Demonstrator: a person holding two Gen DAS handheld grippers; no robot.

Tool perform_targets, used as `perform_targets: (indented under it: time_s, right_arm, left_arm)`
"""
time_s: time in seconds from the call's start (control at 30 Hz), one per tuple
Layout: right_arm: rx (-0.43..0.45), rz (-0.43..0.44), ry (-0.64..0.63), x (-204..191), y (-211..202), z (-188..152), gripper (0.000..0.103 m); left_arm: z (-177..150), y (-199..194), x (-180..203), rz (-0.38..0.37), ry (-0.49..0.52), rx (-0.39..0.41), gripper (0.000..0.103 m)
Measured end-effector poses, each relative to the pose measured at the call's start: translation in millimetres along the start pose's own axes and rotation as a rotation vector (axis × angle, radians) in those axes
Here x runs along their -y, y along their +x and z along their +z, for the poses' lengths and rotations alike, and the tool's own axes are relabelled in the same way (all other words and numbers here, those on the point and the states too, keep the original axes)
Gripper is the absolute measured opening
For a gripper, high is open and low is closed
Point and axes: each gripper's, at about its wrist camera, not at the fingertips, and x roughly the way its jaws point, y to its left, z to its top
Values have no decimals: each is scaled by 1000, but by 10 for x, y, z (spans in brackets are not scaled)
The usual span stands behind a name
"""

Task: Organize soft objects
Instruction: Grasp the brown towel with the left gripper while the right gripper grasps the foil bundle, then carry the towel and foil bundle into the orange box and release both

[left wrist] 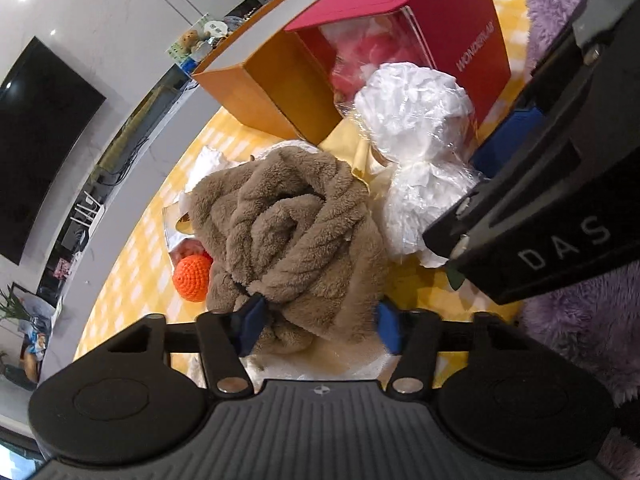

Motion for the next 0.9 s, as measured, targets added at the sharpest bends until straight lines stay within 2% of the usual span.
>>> perform_targets:
  time_s: [0.2, 0.33, 0.6, 0.9]
  right_arm:
    - [16, 14, -11, -26, -62, -12, 42]
    - [47, 21, -29, -53, -182, -22, 40]
    - [128, 21, -99, -138, -512, -44, 40]
    - [205, 27, -97, -100, -860, -94, 40]
  left_arm:
    - [-12, -112, -92, 4, -69, 35, 19]
    - [-32, -269, -271, -5, -205, 73, 11]
    - [-44, -690, -564, 10, -428, 133, 9]
    - [-175, -1001, -864, -110, -683, 198, 9]
